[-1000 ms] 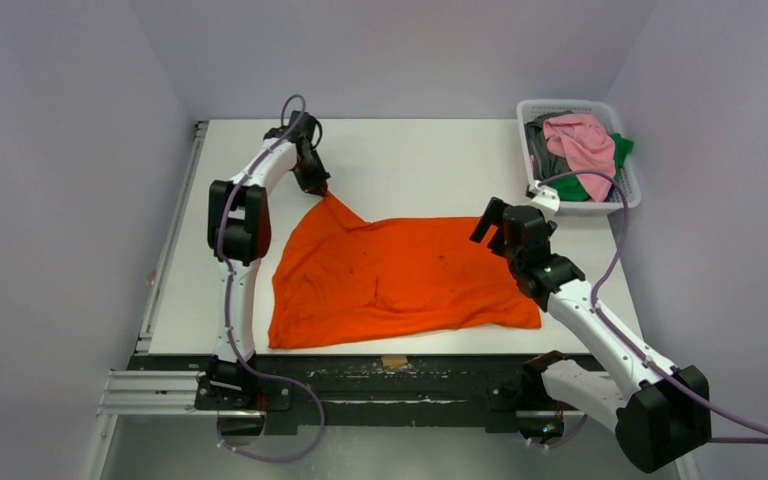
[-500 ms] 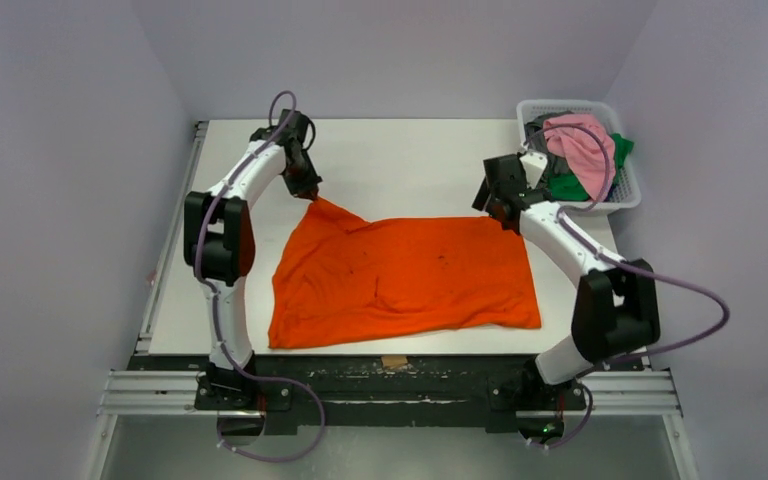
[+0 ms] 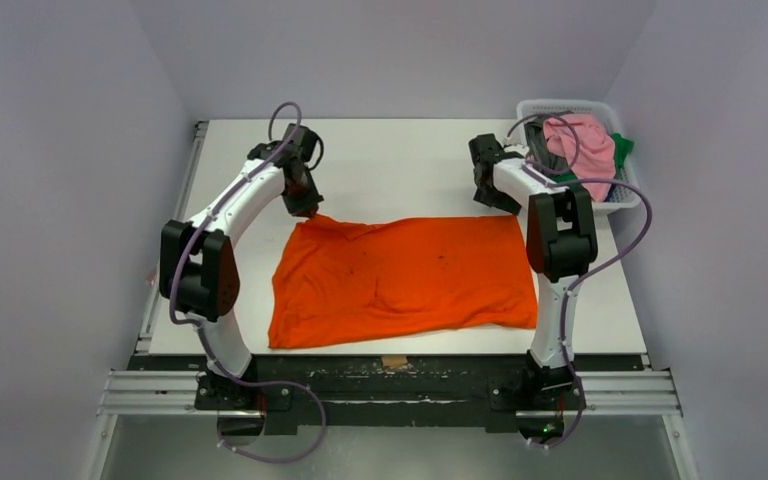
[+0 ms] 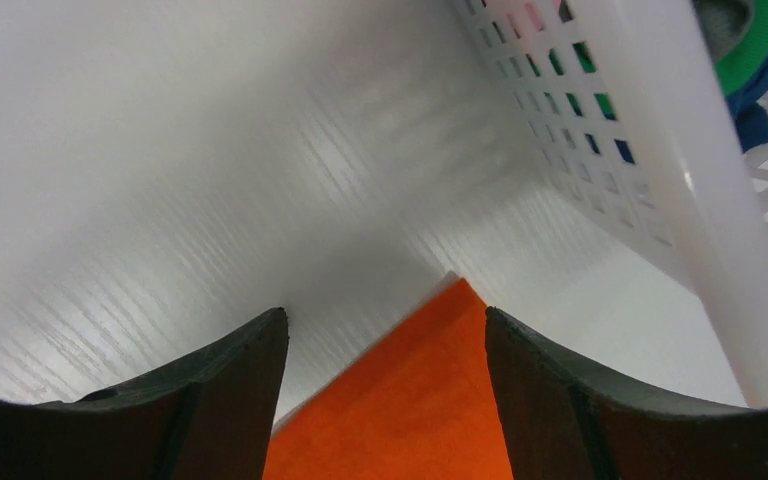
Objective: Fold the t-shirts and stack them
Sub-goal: Grab the side of the flattened tshirt furthest away from the robot with both arms, then fold the other side of the tshirt into a rectangle
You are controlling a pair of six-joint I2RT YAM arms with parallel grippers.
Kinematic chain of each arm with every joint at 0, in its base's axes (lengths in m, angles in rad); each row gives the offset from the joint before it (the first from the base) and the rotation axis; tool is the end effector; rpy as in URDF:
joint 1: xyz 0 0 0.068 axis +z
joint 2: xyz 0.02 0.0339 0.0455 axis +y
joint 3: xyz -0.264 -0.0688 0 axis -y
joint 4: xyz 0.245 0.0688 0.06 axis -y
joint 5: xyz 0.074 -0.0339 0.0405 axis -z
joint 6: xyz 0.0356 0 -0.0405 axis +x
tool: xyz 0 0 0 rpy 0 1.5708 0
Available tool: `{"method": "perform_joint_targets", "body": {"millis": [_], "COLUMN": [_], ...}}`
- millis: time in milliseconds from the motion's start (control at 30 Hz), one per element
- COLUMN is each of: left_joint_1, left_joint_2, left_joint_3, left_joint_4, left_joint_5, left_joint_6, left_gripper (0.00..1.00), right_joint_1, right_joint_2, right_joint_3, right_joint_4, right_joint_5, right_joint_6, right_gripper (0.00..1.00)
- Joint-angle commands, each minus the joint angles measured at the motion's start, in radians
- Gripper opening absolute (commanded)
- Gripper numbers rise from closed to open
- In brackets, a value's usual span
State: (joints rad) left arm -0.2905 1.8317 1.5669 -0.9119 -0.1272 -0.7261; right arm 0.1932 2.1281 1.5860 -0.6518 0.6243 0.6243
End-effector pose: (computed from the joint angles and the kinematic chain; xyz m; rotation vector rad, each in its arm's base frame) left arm 0.3675 -0.1052 0.2614 -0.6248 2.6621 -0.1135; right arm 0.4342 0.0637 0.1669 0.6856 2.4113 -0.5512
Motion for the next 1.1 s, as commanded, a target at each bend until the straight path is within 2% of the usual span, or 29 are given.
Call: {"method": "perform_joint_targets", "body": {"millis": [0,333,700,733,900,1067], "left_joint_1": [-0.033,-0.082,-0.088,-0.088,-0.088,-0.090], "left_joint_2": [-0.120,-0.252,-0.297,-0.301,-0.340,-0.439], "left_joint_3": [-0.047,-0.144,-0.217,-0.221,-0.243,-0.335], "left_joint_4": [-0.016,-0.027,-0.013,-0.013,-0.025,-0.028], "left_joint_5": [-0.088,-0.130,-0.120,-0.117,-0.107,-0.099], "left_joint_6": [-0.041,-0.078,-0.089,-0.089,-0.092,-0.118], "left_gripper": [0.00,0.00,0.00,0.00,0.00,0.00], "right_joint_1": [-0.012,-0.012,-0.012,-0.012,-0.012,-0.010], "right_joint_2": [0.017,-0.054,-0.058,-0.063,-0.134,-0.282], "right_joint_3": [0.063,-0.071,-0.105,-0.107,-0.135,-0.244], "right_joint_4": [-0.091,-0.091,-0.046,-0.039,0.006,0.092], "right_joint_5": [0.060,0.073,0.049,0.054,0.078,0.062], "right_joint_6": [0.018,0.079,0.119,0.120,0.096,0.024], "right_gripper": [0.69,0.59,0.09,0.00,0.00,0.00]}}
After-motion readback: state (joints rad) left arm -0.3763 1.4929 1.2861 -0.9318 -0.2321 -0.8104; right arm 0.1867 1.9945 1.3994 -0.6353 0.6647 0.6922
